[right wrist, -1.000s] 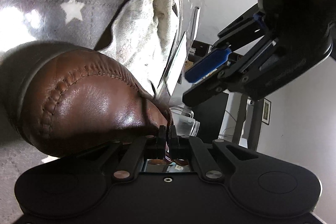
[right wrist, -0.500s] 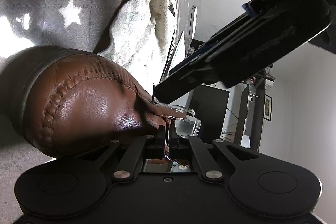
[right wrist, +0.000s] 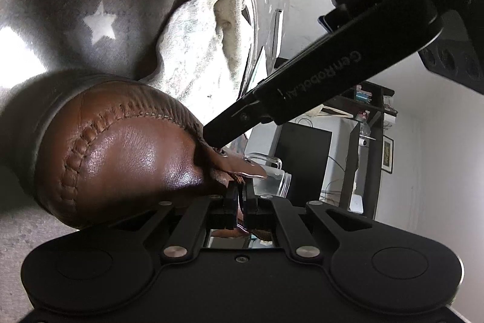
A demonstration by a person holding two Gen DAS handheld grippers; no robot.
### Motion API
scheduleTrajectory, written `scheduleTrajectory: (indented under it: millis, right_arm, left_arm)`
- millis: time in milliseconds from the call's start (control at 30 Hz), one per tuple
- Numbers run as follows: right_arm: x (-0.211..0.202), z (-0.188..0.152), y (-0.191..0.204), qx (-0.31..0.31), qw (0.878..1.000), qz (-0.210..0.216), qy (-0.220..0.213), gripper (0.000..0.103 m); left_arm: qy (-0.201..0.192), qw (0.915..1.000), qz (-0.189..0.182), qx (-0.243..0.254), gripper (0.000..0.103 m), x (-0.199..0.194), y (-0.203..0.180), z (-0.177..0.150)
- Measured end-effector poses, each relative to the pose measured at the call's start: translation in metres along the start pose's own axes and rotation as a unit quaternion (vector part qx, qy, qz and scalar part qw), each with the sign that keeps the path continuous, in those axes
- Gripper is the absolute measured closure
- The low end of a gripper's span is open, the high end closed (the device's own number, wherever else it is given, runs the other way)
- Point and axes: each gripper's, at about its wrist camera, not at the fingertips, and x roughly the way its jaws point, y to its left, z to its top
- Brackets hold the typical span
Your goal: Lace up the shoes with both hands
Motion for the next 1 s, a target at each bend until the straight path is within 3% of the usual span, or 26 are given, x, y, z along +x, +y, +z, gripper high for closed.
scheduleTrajectory:
  millis: [133, 400, 733, 833, 900, 1000]
  right_arm:
    - [-0.002, 0.000, -0.008, 0.033, 0.999, 0.011, 0.006, 0.100]
    - [-0.024, -0.002, -0.023, 0.096, 0.995, 0.021, 0.016, 0.089]
    - [-0.025, 0.003, -0.026, 0.105, 0.994, 0.028, 0.017, 0.090]
    - [-0.017, 0.003, -0.028, 0.108, 0.993, 0.034, 0.017, 0.095]
    - [-0.011, 0.003, -0.030, 0.111, 0.993, 0.039, 0.017, 0.098]
    - [-0.006, 0.004, -0.029, 0.114, 0.992, 0.046, 0.015, 0.099]
  left_arm:
    - [-0.010, 0.9998, 0.014, -0.012, 0.102, -0.009, -0.002, 0.001]
    - [-0.032, 0.9978, 0.041, -0.041, 0.102, -0.037, 0.006, 0.001]
    - [-0.013, 0.9990, 0.025, 0.035, 0.100, -0.029, -0.017, 0.002]
    - [-0.009, 0.9978, 0.017, 0.063, 0.092, -0.024, -0.022, 0.005]
    - [-0.004, 0.9968, 0.019, 0.078, 0.081, -0.020, -0.024, 0.007]
    - [0.007, 0.9950, 0.022, 0.097, 0.078, -0.011, -0.026, 0.007]
